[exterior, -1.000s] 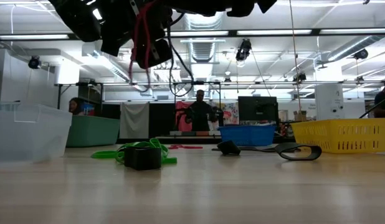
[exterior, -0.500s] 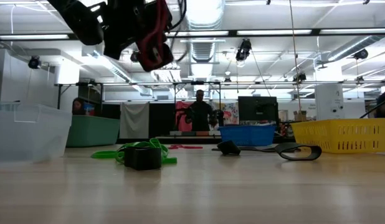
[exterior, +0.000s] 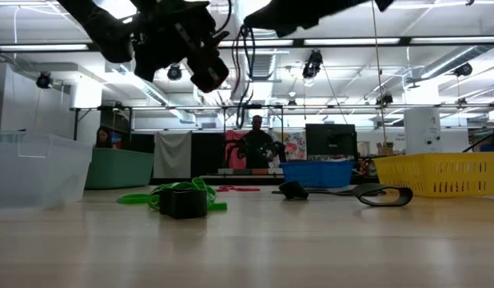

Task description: Sort rubber bands into baskets

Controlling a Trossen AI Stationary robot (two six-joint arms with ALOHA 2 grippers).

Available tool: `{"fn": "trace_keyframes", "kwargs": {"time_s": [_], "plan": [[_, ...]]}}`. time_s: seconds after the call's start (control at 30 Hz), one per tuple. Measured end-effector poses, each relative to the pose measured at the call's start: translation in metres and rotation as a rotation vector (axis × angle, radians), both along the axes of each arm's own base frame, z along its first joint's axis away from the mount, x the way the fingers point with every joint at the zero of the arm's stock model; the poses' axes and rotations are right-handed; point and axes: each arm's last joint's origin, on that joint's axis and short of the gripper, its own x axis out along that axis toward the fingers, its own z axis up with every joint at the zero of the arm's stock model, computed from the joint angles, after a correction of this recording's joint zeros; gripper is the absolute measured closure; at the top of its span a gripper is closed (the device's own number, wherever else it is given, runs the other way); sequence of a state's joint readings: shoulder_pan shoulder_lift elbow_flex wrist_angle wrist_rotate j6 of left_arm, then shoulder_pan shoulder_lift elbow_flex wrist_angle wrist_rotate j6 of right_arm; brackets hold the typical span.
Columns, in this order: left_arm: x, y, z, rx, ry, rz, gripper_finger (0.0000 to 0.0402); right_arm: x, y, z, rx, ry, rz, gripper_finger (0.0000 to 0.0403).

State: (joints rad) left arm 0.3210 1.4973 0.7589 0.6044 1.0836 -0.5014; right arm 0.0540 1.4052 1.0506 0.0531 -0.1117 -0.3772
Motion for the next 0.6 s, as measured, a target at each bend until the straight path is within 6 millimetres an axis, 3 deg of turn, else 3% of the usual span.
{"fn": "trace_keyframes", "kwargs": {"time_s": [0.2,0.33,0.6], "plan": [[-0.003,-0.001,0.007,0.106,-0.115,0.0,0.0219,-0.012,-0.002,-0.024,0.056,-0.079,-0.119,0.0394],[-0.006,-0.004,0.018,0.227,-0.207,0.109,0.0219,-0.017,0.004,-0.039,0.023,-0.163,-0.163,0.0394],[0.001,-0.033,0.013,0.479,-0.232,0.272,0.0219,-0.018,0.019,-0.049,-0.134,-0.265,-0.269,0.0394]]}}
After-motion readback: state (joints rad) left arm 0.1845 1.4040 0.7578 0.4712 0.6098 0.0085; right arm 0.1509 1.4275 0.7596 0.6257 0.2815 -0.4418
